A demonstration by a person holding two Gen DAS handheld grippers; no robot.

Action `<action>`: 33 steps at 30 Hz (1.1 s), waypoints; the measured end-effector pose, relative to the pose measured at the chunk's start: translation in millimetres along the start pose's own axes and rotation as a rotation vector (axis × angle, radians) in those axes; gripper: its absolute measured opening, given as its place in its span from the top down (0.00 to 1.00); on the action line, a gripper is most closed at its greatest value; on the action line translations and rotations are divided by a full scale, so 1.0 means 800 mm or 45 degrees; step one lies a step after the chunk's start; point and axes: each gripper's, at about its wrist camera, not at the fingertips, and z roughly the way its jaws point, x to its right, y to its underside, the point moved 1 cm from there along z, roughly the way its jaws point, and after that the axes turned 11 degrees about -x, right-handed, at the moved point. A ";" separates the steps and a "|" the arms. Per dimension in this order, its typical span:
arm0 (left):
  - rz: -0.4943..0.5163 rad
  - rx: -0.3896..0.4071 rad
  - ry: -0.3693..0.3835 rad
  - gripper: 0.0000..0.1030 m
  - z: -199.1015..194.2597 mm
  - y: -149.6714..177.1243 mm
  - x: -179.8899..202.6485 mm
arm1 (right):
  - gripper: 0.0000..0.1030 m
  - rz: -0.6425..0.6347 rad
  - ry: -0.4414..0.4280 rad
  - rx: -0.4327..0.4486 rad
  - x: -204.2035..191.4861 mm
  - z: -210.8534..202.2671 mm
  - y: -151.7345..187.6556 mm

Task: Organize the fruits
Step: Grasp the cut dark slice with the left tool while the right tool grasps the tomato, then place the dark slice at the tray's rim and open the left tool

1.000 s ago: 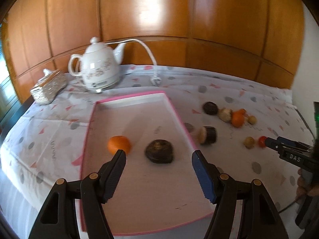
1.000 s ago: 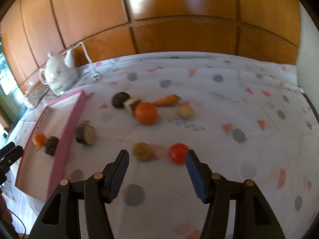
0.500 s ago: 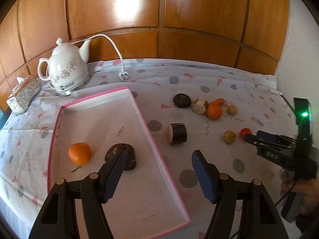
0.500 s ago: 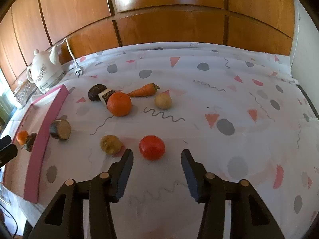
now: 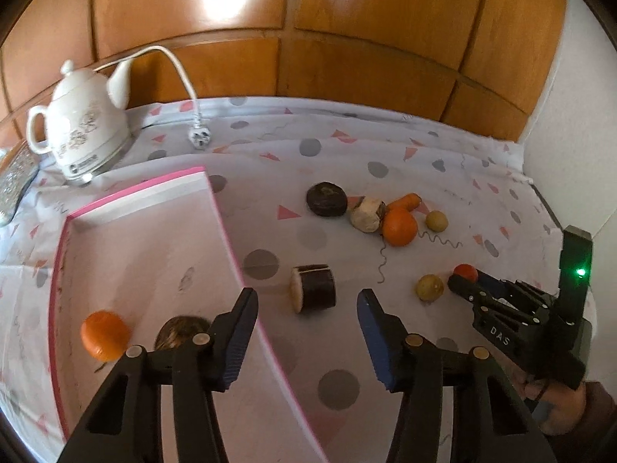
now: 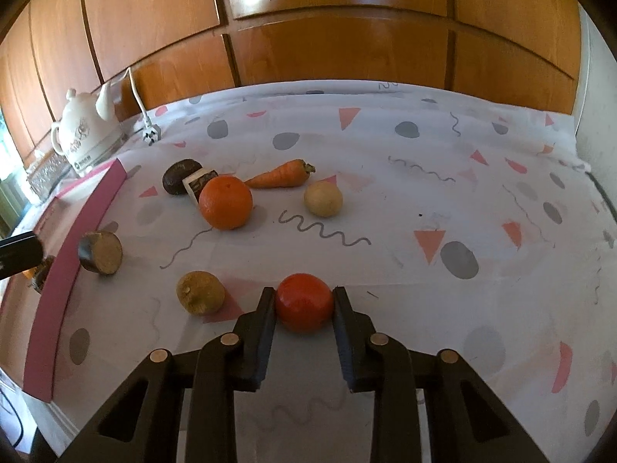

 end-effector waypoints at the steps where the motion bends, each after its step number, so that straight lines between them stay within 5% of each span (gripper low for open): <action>1: 0.011 -0.012 -0.008 0.47 0.005 -0.003 0.003 | 0.72 0.000 0.000 0.002 0.000 0.000 0.000; 7: 0.076 -0.096 -0.080 0.48 0.037 -0.022 0.021 | 0.72 0.004 -0.004 0.008 -0.002 0.000 0.001; 13: 0.109 -0.148 -0.147 0.73 0.063 -0.028 0.028 | 0.72 0.012 -0.016 0.014 0.000 0.000 0.002; 23: 0.008 -0.031 0.007 0.74 0.024 0.002 0.027 | 0.72 0.016 -0.022 0.012 0.000 0.000 0.002; 33: -0.135 0.081 0.011 0.74 -0.039 0.030 -0.018 | 0.72 0.012 -0.011 0.011 -0.001 0.000 0.002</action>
